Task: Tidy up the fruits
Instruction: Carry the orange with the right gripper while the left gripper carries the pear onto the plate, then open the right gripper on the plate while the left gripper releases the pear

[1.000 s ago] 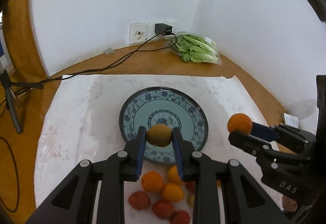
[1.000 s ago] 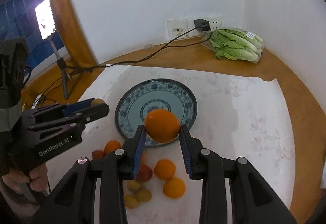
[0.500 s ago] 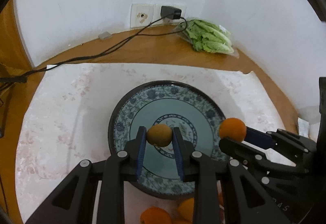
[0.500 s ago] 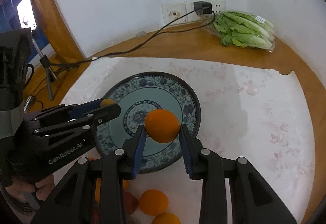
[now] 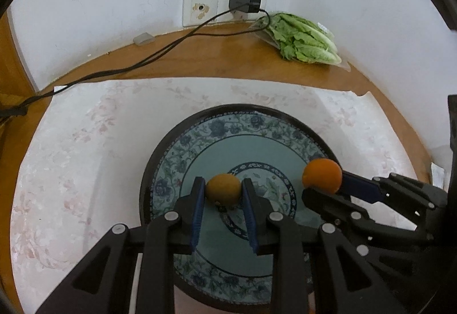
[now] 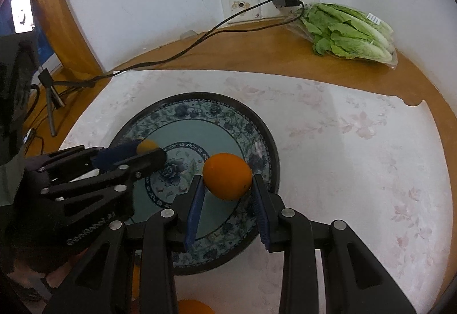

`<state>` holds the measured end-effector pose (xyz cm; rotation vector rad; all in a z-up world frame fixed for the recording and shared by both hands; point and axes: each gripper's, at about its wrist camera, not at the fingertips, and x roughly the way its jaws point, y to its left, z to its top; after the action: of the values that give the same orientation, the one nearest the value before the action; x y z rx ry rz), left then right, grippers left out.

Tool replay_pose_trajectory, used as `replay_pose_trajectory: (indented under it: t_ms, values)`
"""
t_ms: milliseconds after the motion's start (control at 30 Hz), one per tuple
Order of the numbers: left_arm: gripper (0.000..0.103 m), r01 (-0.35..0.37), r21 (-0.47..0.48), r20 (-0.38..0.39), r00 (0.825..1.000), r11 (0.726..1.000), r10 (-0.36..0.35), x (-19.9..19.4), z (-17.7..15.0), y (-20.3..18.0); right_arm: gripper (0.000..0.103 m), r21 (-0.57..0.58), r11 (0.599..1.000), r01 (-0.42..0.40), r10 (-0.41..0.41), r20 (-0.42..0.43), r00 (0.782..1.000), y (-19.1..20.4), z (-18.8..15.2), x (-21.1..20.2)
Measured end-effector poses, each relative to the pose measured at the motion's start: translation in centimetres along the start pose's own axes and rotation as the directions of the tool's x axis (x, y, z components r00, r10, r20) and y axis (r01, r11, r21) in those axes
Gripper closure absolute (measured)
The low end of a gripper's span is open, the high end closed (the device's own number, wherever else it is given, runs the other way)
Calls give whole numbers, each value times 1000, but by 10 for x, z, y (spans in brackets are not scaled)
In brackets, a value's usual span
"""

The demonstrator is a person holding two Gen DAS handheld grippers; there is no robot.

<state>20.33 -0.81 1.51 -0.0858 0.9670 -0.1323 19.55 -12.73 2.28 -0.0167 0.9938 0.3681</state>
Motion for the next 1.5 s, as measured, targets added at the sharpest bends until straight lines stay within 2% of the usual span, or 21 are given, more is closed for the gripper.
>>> replay_pose_trajectory:
  t_ms: [533,633,700,900,1100,1500]
  values:
    - [76,-32,-3,-1,999,999,32,1,2,-2,68,-12,1000,16,-16,14,1000,3,3,5]
    - [69,-43,-5,-1,999,999,43,0,2,-2,68,-3,1000,11,-11,9,1000,2,2,4]
    - [59,-54,-3,4,999,999,54,-3,0,-1,66,7,1000,6,-6,6,1000,1,2,2]
    - [50,-47,-17,2,999,999,47,-19,-2,1,56,30,1000,-8,7,29,1000,0,0,-12]
    - [45,-29,-18,13,999,999,29,-43,-9,0,53,34,999,-25,23,70,997,7,-4,-36]
    - [44,-16,-15,17,1000,1000,16,-84,-26,0,52,27,999,-39,36,128,991,19,-25,-81]
